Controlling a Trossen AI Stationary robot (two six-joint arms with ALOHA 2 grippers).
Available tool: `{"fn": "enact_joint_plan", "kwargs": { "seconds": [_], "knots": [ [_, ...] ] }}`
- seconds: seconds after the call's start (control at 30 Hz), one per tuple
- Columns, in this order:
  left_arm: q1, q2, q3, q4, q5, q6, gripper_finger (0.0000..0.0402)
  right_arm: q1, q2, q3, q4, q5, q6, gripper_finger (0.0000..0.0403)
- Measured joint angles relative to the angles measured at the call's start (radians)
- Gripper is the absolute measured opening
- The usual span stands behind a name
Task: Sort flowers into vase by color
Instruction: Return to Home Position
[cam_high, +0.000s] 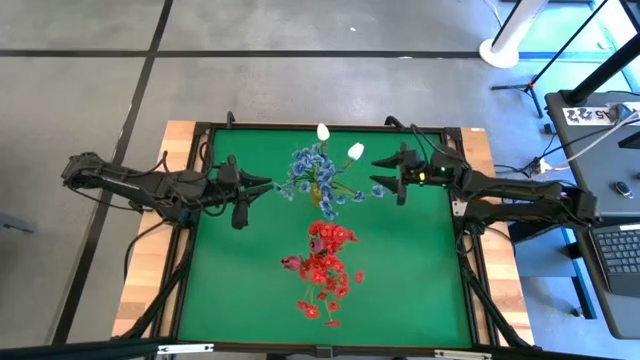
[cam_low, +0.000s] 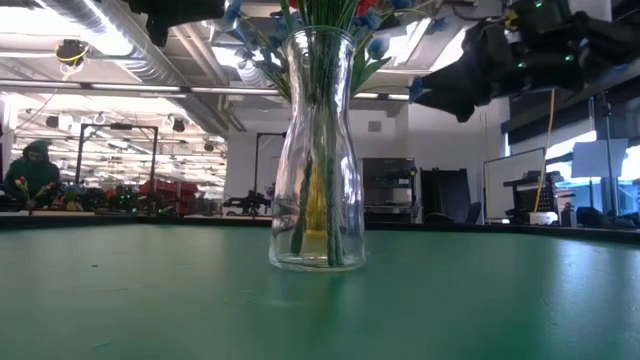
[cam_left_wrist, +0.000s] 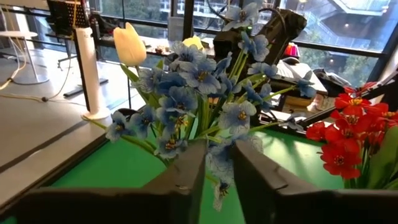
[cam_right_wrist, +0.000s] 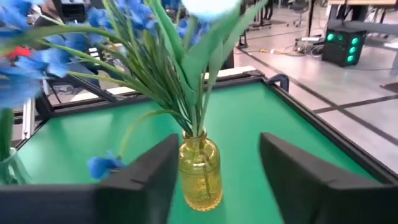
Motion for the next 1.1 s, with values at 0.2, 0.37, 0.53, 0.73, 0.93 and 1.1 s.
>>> {"fn": "enact_joint_plan", "kwargs": {
  "seconds": [0.2, 0.37, 0.53, 0.73, 0.93, 1.1],
  "knots": [
    [0.0, -0.025, -0.039, 0.003, 0.0, -0.015, 0.0006, 0.107, -0.141, -0.006, -0.11, 0.143, -0.037, 0.0074],
    [-0.02, -0.145, -0.096, 0.003, -0.005, -0.024, 0.0002, 0.243, -0.309, -0.006, -0.285, 0.368, -0.104, 0.0018],
    [-0.057, -0.303, -0.155, 0.025, -0.01, 0.002, 0.0001, 0.382, -0.497, -0.011, -0.424, 0.583, -0.103, 0.0009],
    [-0.066, -0.366, -0.305, 0.178, -0.007, 0.03, 0.0001, 0.526, -0.606, -0.102, -0.338, 0.708, -0.185, 0.0007],
    [-0.066, -0.37, -0.395, 0.287, 0.013, 0.031, 0.0, 0.604, -0.714, -0.232, -0.284, 0.712, -0.185, 0.0004],
    [-0.058, -0.37, -0.417, 0.289, 0.068, 0.005, 0.0, 0.63, -0.837, -0.304, -0.287, 0.712, -0.175, 0.0002]
  ]
}}
